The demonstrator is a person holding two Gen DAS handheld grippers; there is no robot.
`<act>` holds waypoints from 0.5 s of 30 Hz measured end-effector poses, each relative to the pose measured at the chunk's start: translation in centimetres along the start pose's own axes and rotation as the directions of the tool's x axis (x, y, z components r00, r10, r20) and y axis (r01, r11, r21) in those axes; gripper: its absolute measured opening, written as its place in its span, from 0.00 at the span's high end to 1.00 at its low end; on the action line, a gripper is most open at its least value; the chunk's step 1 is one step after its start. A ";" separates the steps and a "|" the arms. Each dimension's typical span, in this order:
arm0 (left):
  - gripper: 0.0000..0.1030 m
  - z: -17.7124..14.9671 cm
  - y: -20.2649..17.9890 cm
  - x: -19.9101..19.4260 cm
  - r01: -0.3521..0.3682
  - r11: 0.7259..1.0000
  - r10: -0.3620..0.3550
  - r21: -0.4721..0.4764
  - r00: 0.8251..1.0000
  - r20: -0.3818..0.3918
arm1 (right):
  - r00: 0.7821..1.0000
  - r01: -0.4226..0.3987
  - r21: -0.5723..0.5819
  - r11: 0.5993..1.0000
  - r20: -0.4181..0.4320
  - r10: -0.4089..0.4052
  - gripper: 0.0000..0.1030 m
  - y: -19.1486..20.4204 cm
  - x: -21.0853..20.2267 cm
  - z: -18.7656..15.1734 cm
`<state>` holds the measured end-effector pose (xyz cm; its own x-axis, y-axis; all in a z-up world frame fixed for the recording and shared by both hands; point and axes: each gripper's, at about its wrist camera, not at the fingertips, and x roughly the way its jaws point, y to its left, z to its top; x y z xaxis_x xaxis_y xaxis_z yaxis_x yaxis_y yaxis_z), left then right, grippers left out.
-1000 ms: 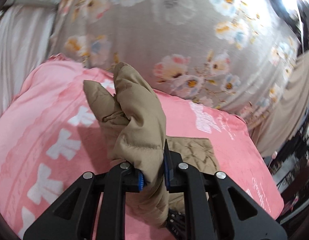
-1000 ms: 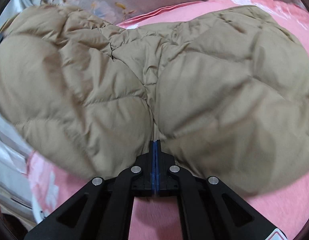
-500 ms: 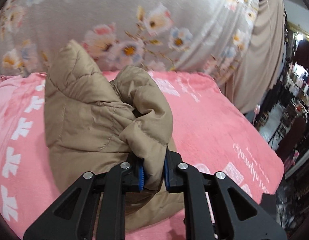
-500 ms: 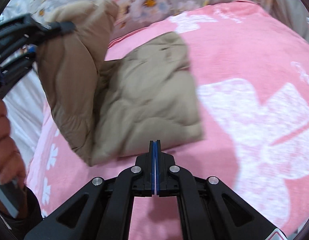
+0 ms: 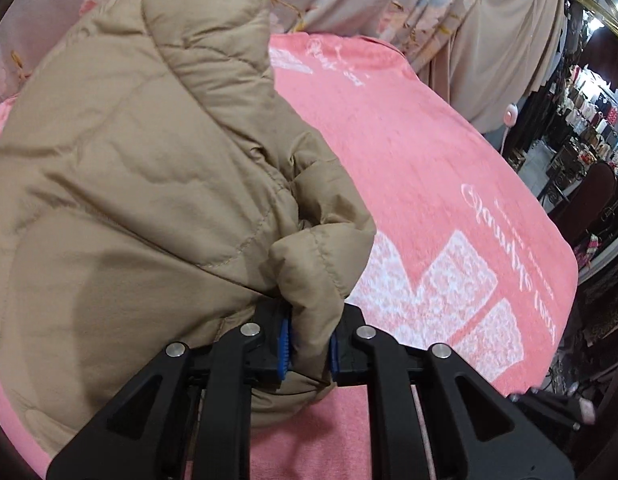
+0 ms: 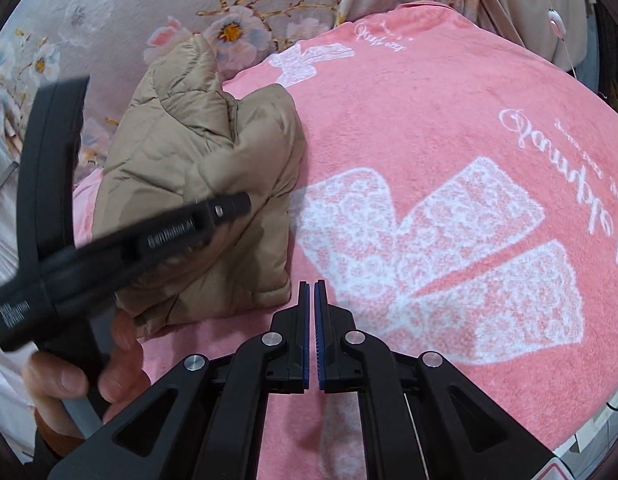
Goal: Fold large clothes
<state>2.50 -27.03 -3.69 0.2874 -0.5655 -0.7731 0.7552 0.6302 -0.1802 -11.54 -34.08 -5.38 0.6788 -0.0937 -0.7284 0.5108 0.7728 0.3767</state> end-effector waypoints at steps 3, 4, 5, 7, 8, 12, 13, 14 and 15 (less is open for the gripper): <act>0.86 -0.6 0.6 -0.9 0.036 0.999 -0.036 -0.014 0.999 0.012 | 1.000 0.000 0.012 1.000 0.020 0.000 0.95 -0.3 -0.8 0.2; 0.85 -0.7 0.6 -1.7 0.052 0.998 -0.052 -0.018 0.998 0.019 | 1.000 -0.003 0.012 1.000 0.029 0.003 0.93 -0.3 -1.1 0.3; 0.83 -0.8 0.6 -2.3 0.056 0.998 -0.055 -0.016 0.998 0.024 | 0.999 -0.006 0.010 1.000 0.038 0.006 0.93 -0.2 -1.4 0.5; 0.75 -1.3 0.8 -4.8 0.071 0.997 -0.071 -0.002 0.997 0.039 | 0.998 -0.007 0.000 1.000 0.060 0.007 0.92 0.1 -2.2 0.8; 0.62 -1.4 0.7 -5.5 0.084 0.996 -0.084 -0.002 0.996 0.042 | 0.997 -0.013 -0.007 1.000 0.079 0.013 0.92 0.4 -2.9 1.2; 0.25 -1.7 2.5 -11.7 0.176 0.982 -0.168 -0.062 0.978 0.120 | 0.990 -0.051 -0.035 0.998 0.129 0.055 0.87 1.8 -4.6 3.1; 0.25 -1.5 3.1 -13.0 0.178 0.981 -0.166 -0.072 0.975 0.146 | 0.987 -0.069 -0.039 0.997 0.140 0.074 0.81 2.3 -4.9 3.7; 0.24 -1.3 3.9 -14.4 0.153 0.985 -0.136 -0.086 0.975 0.175 | 0.985 -0.091 -0.043 0.995 0.145 0.096 0.77 2.8 -5.0 4.4; 0.24 -0.9 5.0 -15.9 0.098 0.989 -0.072 -0.114 0.975 0.209 | 0.982 -0.112 -0.046 0.993 0.151 0.117 0.68 3.3 -5.1 5.0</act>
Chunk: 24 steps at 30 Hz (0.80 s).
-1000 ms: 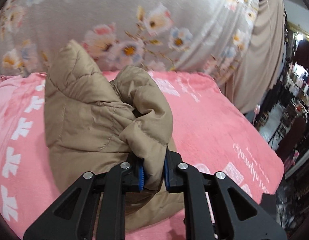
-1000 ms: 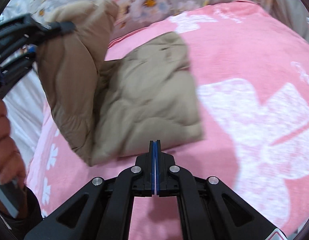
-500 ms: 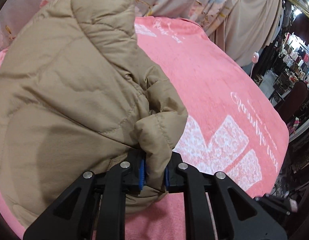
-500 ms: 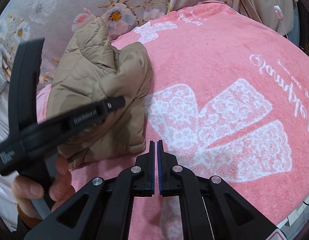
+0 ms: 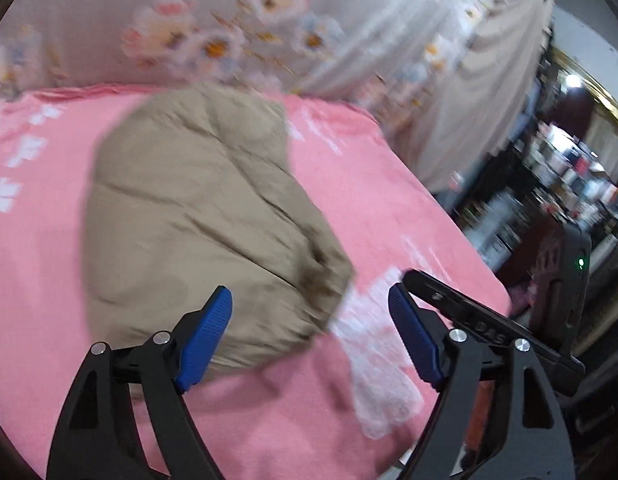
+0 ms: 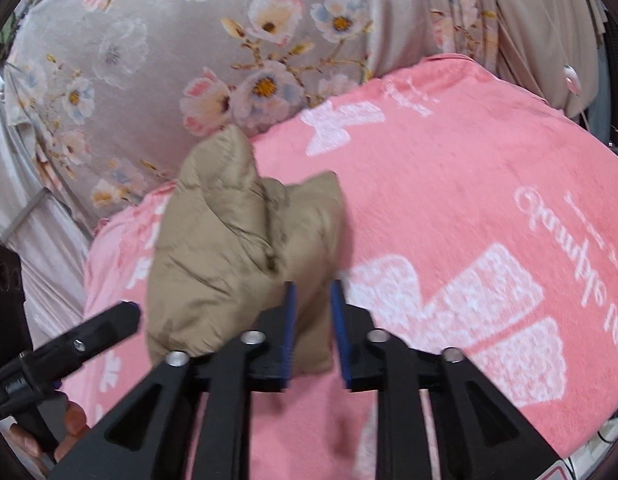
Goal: Fold large clothes
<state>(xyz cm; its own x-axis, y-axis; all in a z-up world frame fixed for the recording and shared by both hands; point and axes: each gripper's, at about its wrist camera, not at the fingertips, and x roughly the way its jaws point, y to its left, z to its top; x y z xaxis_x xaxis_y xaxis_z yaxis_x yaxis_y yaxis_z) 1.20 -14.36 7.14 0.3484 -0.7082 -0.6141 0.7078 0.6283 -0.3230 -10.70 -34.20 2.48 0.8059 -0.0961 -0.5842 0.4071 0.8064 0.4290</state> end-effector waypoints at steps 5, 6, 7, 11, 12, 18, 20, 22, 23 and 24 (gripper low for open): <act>0.22 4.2 5.3 -2.6 -0.278 0.955 0.287 -0.104 0.955 0.078 | 0.998 -0.062 -0.015 0.998 0.023 0.062 0.61 3.3 1.4 3.9; 0.22 5.3 6.6 -2.7 -0.341 0.931 0.354 -0.129 0.931 0.092 | 0.998 -0.064 -0.017 0.998 0.021 0.065 0.60 3.9 1.9 4.6; 0.22 6.0 7.6 -2.8 -0.369 0.919 0.384 -0.142 0.918 0.097 | 0.997 -0.072 -0.016 0.997 0.014 0.073 0.60 4.8 2.8 5.6; 0.22 8.9 10.3 -1.1 -0.471 0.865 0.489 -0.173 0.868 0.085 | 0.999 -0.041 -0.029 0.999 0.008 0.041 0.60 7.4 6.1 8.7; 0.22 9.3 10.7 -0.6 -0.484 0.858 0.503 -0.172 0.860 0.087 | 1.000 -0.015 -0.039 0.999 0.018 0.016 0.60 7.9 6.8 9.4; 0.23 10.9 11.4 3.9 -0.521 0.841 0.532 -0.147 0.845 0.047 | 0.997 0.067 -0.149 0.987 0.040 -0.061 0.83 10.9 11.0 11.7; 0.23 11.2 11.2 5.3 -0.528 0.839 0.537 -0.132 0.843 0.037 | 0.999 0.052 -0.191 0.980 0.018 -0.050 0.84 11.7 12.5 11.8; 0.23 11.3 11.2 7.0 -0.534 0.837 0.539 -0.119 0.842 0.015 | 0.997 0.079 -0.260 0.962 -0.001 -0.083 0.85 12.4 14.2 11.4; 0.23 11.2 11.1 7.7 -0.532 0.839 0.536 -0.115 0.844 0.003 | 0.993 0.110 -0.280 0.954 0.000 -0.115 0.86 12.3 14.9 11.1; 0.23 11.2 11.1 8.3 -0.533 0.839 0.536 -0.112 0.844 -0.006 | 0.988 0.148 -0.297 0.943 0.002 -0.154 0.87 12.0 15.7 10.7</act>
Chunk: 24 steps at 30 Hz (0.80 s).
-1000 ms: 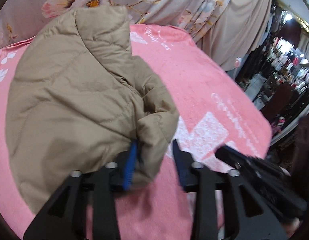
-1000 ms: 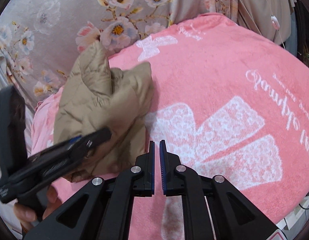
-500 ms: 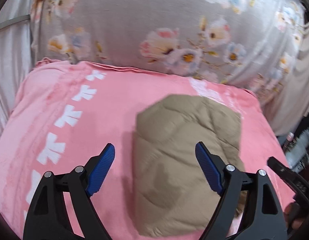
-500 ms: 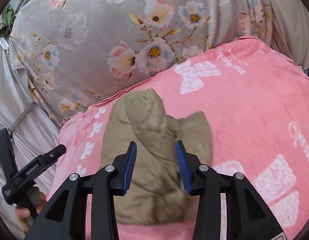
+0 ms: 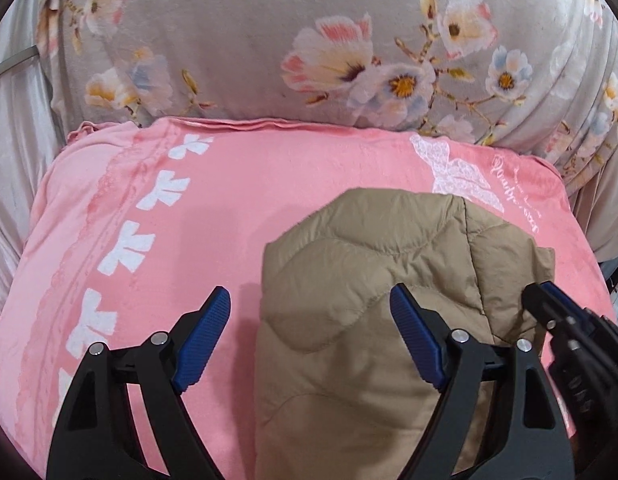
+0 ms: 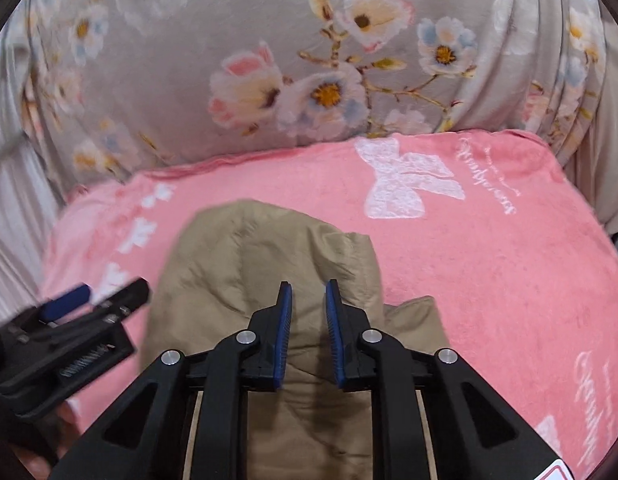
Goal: Fold large clothes
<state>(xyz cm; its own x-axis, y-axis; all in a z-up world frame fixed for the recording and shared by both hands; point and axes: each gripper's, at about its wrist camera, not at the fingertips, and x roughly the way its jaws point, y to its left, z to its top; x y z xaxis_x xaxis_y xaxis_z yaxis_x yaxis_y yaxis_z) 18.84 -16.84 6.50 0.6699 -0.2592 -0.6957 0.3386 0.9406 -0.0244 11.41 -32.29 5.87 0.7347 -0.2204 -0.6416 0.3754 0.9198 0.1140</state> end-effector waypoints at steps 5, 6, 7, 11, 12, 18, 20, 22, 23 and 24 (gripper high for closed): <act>0.23 -0.9 -1.3 2.5 0.002 1.000 -0.002 0.012 0.999 -0.046 | 0.997 0.018 0.056 0.998 -0.079 -0.014 0.88 -2.8 3.7 -2.5; 0.23 -1.2 -1.8 3.1 0.001 1.000 0.000 0.019 0.998 -0.055 | 0.996 0.020 0.067 0.998 -0.087 -0.015 0.88 -3.2 4.3 -3.0; 0.23 -1.5 -1.9 3.4 0.003 1.000 -0.002 0.021 0.998 -0.057 | 0.995 0.022 0.073 0.997 -0.096 -0.015 0.88 -3.7 4.9 -3.6; 0.22 -2.3 -3.0 4.7 0.006 0.999 -0.004 0.031 0.998 -0.068 | 0.994 0.031 0.089 0.996 -0.103 -0.022 0.89 -4.6 6.2 -5.3; 0.22 -2.5 -3.3 5.0 0.004 0.999 -0.002 0.032 0.998 -0.068 | 0.994 0.029 0.093 0.995 -0.103 -0.020 0.89 -4.8 6.3 -5.6; 0.21 -3.5 -4.3 6.0 -0.023 0.998 0.026 0.050 0.998 -0.056 | 0.994 0.008 0.110 0.994 -0.106 0.004 0.89 -5.7 7.5 -6.8; 0.20 -3.9 -4.6 6.3 -0.036 0.998 0.039 0.059 0.998 -0.045 | 0.995 0.005 0.115 0.993 -0.104 0.007 0.89 -5.8 7.8 -7.1; 0.20 -4.2 -4.8 6.6 -0.043 0.997 0.046 0.065 0.998 -0.037 | 0.995 0.002 0.119 0.993 -0.102 0.011 0.89 -5.9 8.0 -7.4; 0.20 -4.4 -4.9 6.7 -0.047 0.997 0.049 0.068 0.998 -0.032 | 0.995 -0.003 0.124 0.992 -0.100 0.016 0.89 -6.0 8.1 -7.6; 0.19 -4.5 -4.9 6.8 -0.050 0.996 0.052 0.070 0.998 -0.028 | 0.995 -0.005 0.128 0.992 -0.099 0.018 0.89 -6.1 8.2 -7.7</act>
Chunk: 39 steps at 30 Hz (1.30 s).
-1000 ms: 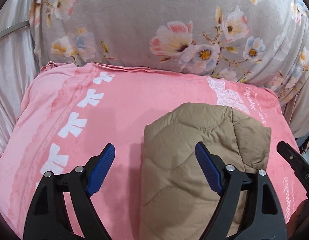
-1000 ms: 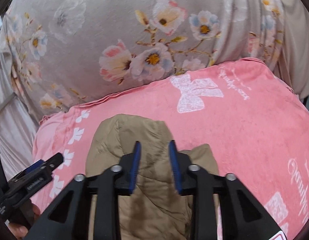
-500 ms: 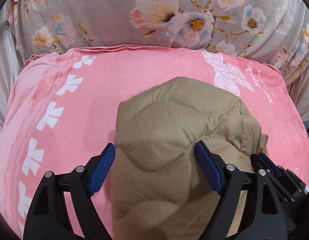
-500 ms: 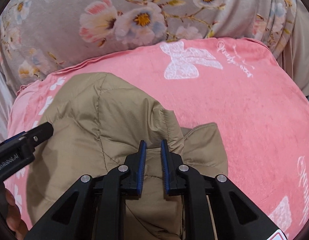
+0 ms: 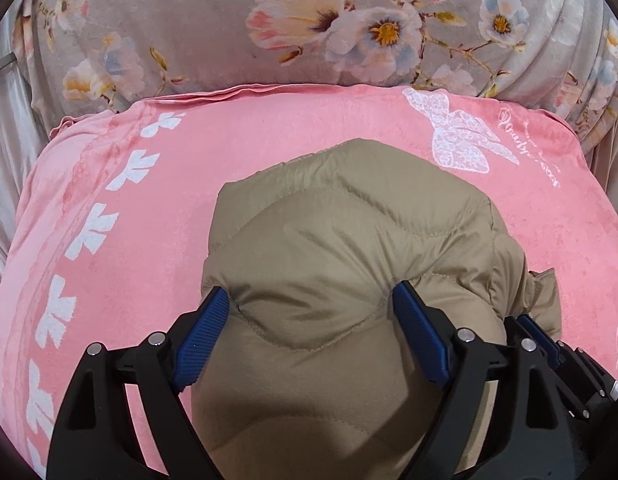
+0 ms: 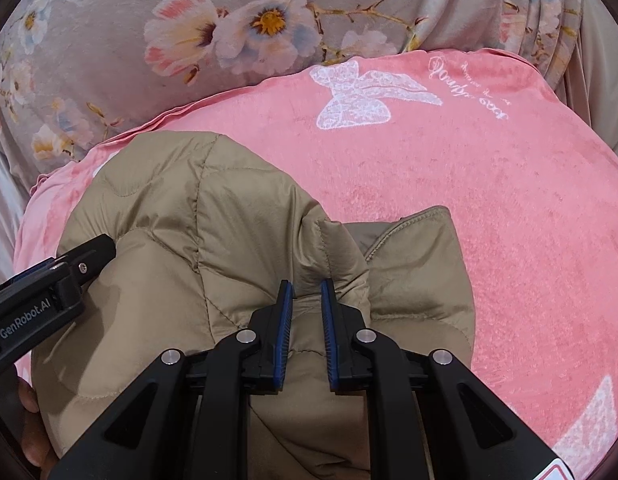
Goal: Fold large clothes
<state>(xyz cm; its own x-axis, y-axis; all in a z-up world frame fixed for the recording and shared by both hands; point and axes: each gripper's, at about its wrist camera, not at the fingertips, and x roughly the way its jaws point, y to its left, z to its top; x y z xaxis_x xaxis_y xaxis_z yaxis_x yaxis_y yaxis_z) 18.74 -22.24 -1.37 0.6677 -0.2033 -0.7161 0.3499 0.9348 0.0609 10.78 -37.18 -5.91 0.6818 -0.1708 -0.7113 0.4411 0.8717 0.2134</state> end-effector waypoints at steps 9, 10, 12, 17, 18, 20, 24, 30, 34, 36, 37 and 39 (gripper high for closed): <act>0.17 -0.6 -0.1 0.5 -0.005 1.000 0.004 0.007 1.000 0.017 | 1.000 -0.022 0.027 0.999 0.017 0.021 0.89 -0.7 0.6 -0.7; 0.16 -0.6 -0.1 0.5 -0.004 1.000 0.004 0.008 1.000 0.016 | 1.000 -0.022 0.030 0.999 0.019 0.021 0.89 -0.7 0.6 -0.9; 0.16 -0.8 -0.2 0.7 -0.005 1.000 0.005 0.010 1.000 0.018 | 1.000 -0.022 0.032 0.999 0.022 0.021 0.89 -0.7 0.7 -1.0; 0.15 -1.0 -0.2 1.0 -0.011 1.000 0.010 0.013 1.000 0.028 | 0.999 -0.019 0.031 0.999 0.028 0.018 0.89 -0.9 0.8 -1.0; 0.15 -1.0 -0.2 1.1 -0.014 1.000 0.013 0.012 0.999 0.031 | 0.999 -0.019 0.031 0.999 0.030 0.018 0.89 -0.9 0.8 -1.0; 0.14 -1.0 -0.2 1.4 -0.020 1.000 0.020 0.013 0.999 0.040 | 0.999 -0.017 0.032 0.999 0.033 0.016 0.89 -0.9 0.8 -1.2; 0.14 -1.0 -0.6 1.6 -0.036 0.999 0.035 0.014 0.998 0.058 | 0.999 -0.016 0.036 0.999 0.039 0.015 0.89 -0.9 0.8 -1.2; 0.13 -1.3 -0.7 2.0 -0.038 0.999 0.038 0.012 0.997 0.070 | 0.999 -0.014 0.044 0.999 0.051 0.011 0.89 -0.9 0.8 -1.4; 0.13 -1.5 -0.9 1.9 -0.045 0.999 0.044 0.014 0.996 0.078 | 0.998 -0.013 0.048 0.999 0.057 0.011 0.89 -0.9 0.8 -1.5; 0.13 -1.4 -1.0 2.1 -0.051 0.999 0.050 0.013 0.995 0.086 | 0.998 -0.012 0.050 0.999 0.060 0.009 0.89 -0.9 0.8 -1.5; 0.13 -1.4 -1.1 2.2 -0.055 0.998 0.054 0.012 0.994 0.091 | 0.998 -0.012 0.050 0.999 0.061 0.009 0.89 -0.9 0.8 -1.5; 0.12 -1.3 -1.2 2.4 -0.059 0.998 0.058 0.012 0.994 0.096 | 0.998 -0.010 0.052 0.999 0.064 0.007 0.89 -0.9 0.8 -1.5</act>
<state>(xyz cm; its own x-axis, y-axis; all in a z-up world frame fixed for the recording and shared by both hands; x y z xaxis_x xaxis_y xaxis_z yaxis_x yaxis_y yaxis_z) 19.03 -23.42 -4.07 0.7469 -0.1763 -0.6412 0.3176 0.9417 0.1110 10.06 -37.36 -7.70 0.7205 -0.1936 -0.6659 0.4637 0.8485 0.2550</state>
